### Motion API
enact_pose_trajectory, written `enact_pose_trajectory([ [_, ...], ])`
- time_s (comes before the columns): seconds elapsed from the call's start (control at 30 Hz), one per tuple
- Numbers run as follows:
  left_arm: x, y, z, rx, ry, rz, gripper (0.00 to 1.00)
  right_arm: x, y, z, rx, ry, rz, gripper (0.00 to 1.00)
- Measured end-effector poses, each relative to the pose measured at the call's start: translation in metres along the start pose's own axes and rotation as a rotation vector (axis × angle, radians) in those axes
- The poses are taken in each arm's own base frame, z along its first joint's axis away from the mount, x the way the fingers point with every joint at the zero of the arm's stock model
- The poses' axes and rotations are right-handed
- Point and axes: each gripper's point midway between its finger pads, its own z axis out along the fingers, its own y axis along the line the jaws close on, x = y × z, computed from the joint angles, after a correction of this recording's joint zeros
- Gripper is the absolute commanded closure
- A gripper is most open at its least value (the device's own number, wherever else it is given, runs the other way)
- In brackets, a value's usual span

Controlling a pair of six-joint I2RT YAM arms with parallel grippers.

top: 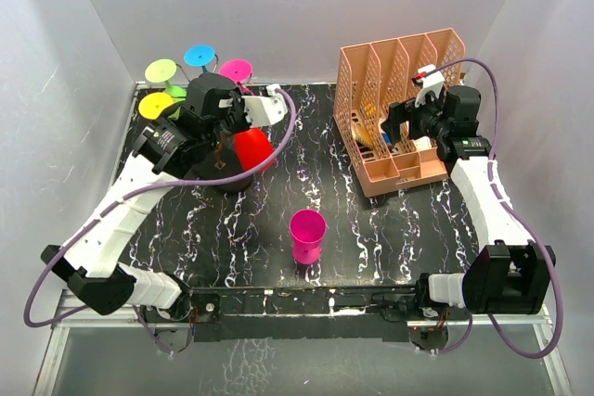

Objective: Place the wine glass upside down on the wine glass rack

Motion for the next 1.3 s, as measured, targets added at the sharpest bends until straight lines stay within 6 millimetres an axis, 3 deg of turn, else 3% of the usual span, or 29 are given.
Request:
enact_pose_trajectory([
  [0.6, -0.001, 0.005, 0.016, -0.062, 0.031, 0.032, 1.00, 0.001, -0.002, -0.001, 0.003, 0.001, 0.003, 0.01],
  [1.3, 0.009, -0.001, 0.023, -0.067, 0.080, 0.062, 0.86, 0.009, -0.001, 0.000, 0.001, 0.015, 0.010, 0.02],
])
